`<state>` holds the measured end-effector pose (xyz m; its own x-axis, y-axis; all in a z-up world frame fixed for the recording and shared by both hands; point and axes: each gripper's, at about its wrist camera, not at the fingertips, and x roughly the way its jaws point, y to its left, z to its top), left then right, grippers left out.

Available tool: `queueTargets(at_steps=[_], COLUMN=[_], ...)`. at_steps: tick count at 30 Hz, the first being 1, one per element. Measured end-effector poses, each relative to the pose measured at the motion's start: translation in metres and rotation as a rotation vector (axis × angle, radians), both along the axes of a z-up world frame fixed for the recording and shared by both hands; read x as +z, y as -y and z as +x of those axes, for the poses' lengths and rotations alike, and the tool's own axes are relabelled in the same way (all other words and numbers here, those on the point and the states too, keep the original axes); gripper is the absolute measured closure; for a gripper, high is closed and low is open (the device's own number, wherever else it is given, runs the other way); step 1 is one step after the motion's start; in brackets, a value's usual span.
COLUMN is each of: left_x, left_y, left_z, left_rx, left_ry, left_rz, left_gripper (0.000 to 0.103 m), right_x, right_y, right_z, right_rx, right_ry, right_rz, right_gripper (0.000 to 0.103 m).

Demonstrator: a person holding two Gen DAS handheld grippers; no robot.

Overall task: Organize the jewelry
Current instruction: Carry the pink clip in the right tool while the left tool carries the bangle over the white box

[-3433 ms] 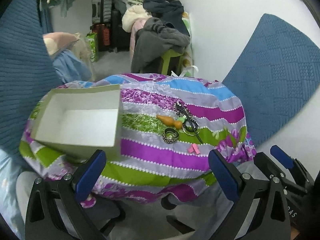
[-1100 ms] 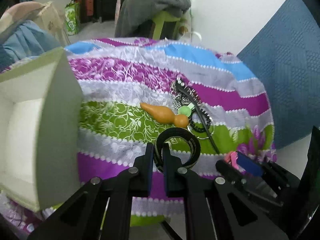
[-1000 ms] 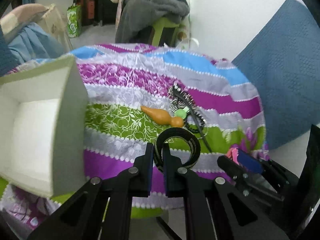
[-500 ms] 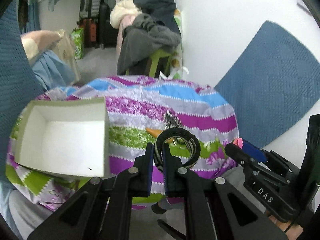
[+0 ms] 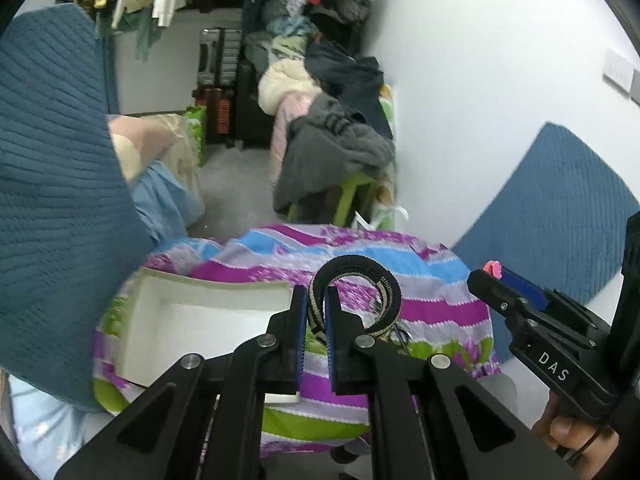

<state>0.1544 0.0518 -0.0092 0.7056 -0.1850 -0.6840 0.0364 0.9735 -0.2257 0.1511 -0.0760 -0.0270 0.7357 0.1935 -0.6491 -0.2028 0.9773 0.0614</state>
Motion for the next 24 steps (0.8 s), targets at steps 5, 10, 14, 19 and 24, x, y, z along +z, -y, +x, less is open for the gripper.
queueTargets(at_steps=[5,10,14,19,24], left_x=[0.005,-0.003,-0.024,-0.062,-0.100], left_y=[-0.037,-0.076,-0.101,-0.121,-0.126], left_z=[-0.002,0.000,0.006,0.015,0.025], left_rx=[0.051,0.092,0.118,0.140,0.139], left_ry=[0.008,-0.013,-0.050,-0.105,-0.175], left_rz=[0.011,0.009,0.030,0.040,0.079], left_gripper=[0.096,0.096,0.096,0.096,0.096], right_x=[0.007,-0.005,-0.028,-0.070,-0.106], right_y=[-0.038,-0.077,-0.102,-0.125,-0.136], right_z=[0.010,0.025,0.035,0.048,0.056], right_rx=[0.049,0.097,0.127,0.146,0.158], right_ry=[0.029,0.005,-0.036,-0.102,-0.184], right_rz=[0.006,0.001,0.003,-0.010,-0.038], right_gripper=[0.070,0.070,0.070,0.070,0.070])
